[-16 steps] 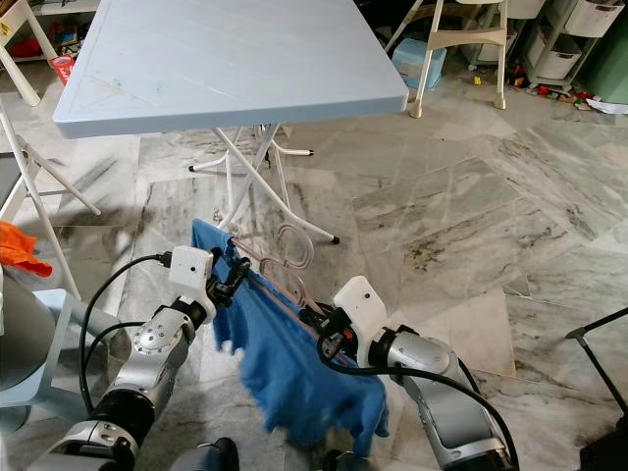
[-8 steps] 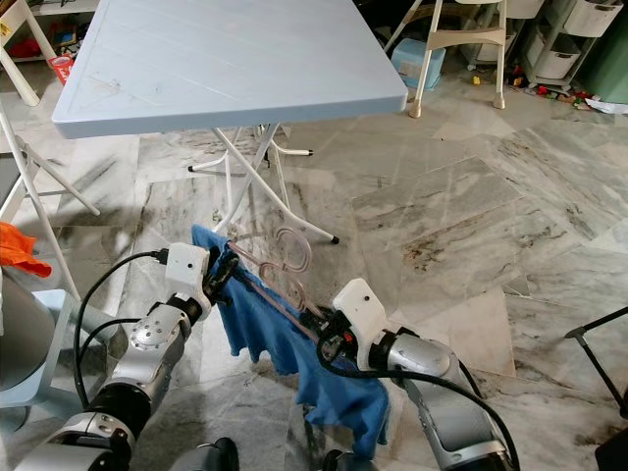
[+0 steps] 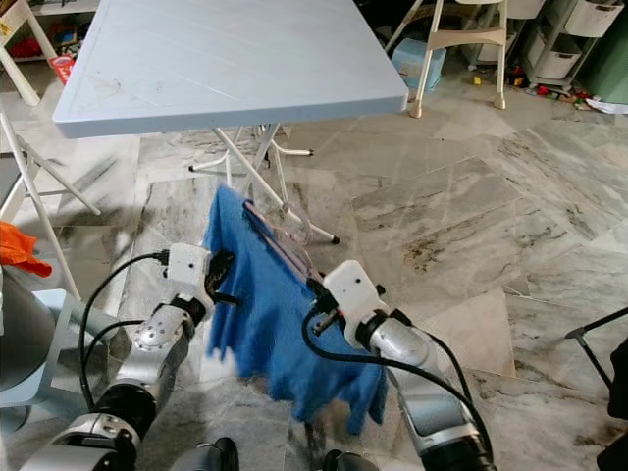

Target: Hang hanger

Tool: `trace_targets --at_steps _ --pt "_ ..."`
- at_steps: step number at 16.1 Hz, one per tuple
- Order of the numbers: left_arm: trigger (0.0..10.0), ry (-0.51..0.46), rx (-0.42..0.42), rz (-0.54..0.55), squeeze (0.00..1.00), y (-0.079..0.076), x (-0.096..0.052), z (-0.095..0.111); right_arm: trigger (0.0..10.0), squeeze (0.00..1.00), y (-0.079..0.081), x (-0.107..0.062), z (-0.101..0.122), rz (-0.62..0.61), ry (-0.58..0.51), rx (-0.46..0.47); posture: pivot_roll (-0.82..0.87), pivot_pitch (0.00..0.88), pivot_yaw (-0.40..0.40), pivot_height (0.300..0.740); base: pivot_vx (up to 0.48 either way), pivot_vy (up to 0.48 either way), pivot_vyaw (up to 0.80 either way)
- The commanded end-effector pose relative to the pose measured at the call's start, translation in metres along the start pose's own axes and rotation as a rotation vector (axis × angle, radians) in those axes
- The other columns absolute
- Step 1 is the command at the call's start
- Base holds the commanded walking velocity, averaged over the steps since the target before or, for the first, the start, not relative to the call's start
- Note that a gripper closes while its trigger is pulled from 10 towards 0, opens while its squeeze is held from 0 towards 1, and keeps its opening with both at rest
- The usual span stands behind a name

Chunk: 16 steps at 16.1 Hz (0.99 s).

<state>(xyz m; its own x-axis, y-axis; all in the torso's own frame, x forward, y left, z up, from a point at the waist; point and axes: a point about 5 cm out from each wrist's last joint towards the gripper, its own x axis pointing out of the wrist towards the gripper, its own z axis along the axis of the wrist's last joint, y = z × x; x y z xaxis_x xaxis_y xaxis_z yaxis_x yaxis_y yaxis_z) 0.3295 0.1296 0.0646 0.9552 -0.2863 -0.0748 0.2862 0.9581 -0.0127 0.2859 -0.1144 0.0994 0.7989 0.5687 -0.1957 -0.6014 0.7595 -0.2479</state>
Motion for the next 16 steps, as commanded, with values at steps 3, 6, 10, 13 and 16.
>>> trace_targets --at_steps 3,6,10,13,16 --pt "0.0 0.019 0.009 0.008 0.0 0.005 -0.003 -0.004 10.0 0.0 -0.005 -0.001 0.003 -0.016 -0.026 -0.001 -0.06 0.161 -0.023 0.74 0.0 0.0 0.0" --pt "10.0 0.011 0.011 0.057 0.53 0.01 -0.001 0.0 10.0 0.0 0.0 -0.003 0.005 0.052 -0.033 0.003 -0.06 0.162 -0.026 0.74 0.0 0.0 0.0" --pt "10.0 -0.063 -0.007 0.032 1.0 0.003 0.003 0.011 10.0 0.0 0.008 -0.004 0.004 0.12 -0.037 0.015 -0.06 0.16 -0.026 0.74 0.0 0.0 0.0" --pt "10.0 -0.095 -0.01 0.031 1.0 0.001 0.003 0.015 10.0 0.0 0.013 -0.005 0.004 0.149 -0.037 0.023 -0.06 0.159 -0.026 0.74 0.0 0.0 0.0" --pt "10.0 -0.113 0.015 0.044 1.0 0.001 0.004 0.018 10.0 0.0 0.016 -0.005 0.003 0.165 -0.037 0.03 -0.06 0.162 -0.025 0.74 0.0 0.0 0.0"
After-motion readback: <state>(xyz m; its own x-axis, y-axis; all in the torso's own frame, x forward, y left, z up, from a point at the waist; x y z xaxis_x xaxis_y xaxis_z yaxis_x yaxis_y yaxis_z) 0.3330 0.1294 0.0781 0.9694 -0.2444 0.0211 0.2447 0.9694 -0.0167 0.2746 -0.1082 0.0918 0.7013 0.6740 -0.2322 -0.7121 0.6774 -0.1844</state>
